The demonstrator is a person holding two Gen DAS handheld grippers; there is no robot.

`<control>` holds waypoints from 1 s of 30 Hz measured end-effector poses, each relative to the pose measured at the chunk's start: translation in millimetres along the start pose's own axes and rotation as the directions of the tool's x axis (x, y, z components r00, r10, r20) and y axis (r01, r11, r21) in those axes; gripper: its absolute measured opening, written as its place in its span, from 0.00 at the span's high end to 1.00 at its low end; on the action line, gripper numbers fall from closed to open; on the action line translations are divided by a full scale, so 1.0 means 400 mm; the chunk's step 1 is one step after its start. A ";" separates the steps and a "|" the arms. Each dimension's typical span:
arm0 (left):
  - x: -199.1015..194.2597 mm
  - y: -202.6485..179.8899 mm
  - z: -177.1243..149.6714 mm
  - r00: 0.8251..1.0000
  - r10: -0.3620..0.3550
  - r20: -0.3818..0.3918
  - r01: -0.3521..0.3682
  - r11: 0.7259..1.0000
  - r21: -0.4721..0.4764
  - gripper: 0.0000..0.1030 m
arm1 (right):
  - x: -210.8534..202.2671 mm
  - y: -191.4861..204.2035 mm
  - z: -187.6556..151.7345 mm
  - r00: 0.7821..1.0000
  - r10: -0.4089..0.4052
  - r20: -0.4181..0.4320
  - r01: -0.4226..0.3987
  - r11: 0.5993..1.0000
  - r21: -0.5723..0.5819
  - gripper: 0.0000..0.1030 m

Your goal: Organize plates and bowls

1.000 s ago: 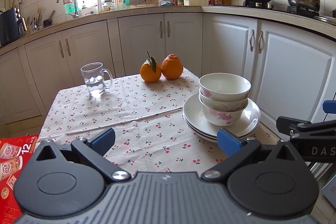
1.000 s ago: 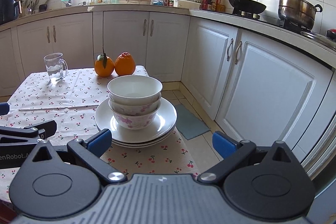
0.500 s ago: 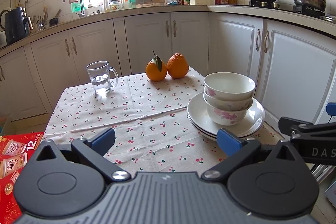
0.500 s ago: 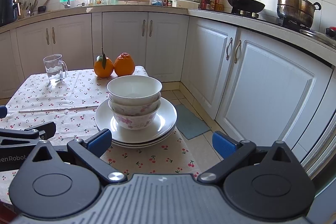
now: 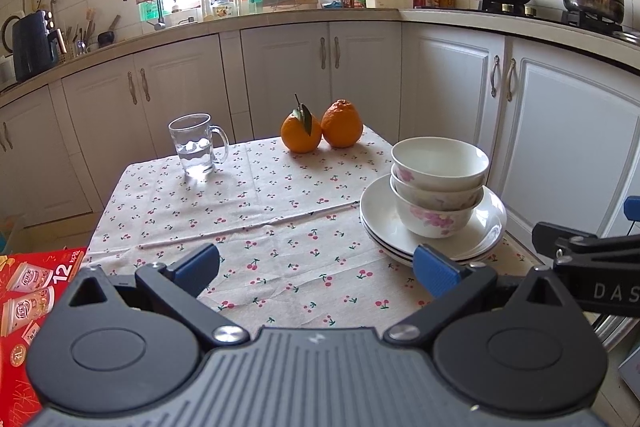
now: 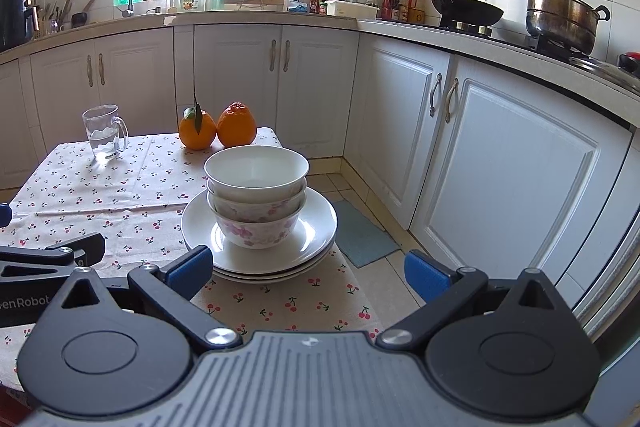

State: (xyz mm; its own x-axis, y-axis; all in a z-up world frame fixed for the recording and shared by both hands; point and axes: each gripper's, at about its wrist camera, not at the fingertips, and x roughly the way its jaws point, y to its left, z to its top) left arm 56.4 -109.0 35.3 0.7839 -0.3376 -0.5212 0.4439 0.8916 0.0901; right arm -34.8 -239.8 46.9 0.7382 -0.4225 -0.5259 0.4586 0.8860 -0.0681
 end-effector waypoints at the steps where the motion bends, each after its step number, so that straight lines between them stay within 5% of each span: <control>1: 0.001 0.001 0.001 1.000 0.000 -0.001 0.000 1.000 -0.001 0.01 | -0.001 0.000 0.000 1.000 -0.001 0.000 0.001 1.000 0.000 0.00; 30: 0.002 0.001 0.004 1.000 0.007 -0.006 -0.007 1.000 -0.003 0.01 | -0.001 0.003 0.000 1.000 -0.003 0.005 0.003 1.000 0.003 0.00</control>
State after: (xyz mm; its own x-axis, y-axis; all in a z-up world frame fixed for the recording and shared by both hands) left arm 58.0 -109.3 36.2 0.7845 -0.3293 -0.5255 0.4367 0.8950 0.0911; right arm -34.6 -238.7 46.8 0.7390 -0.4264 -0.5216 0.4626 0.8840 -0.0673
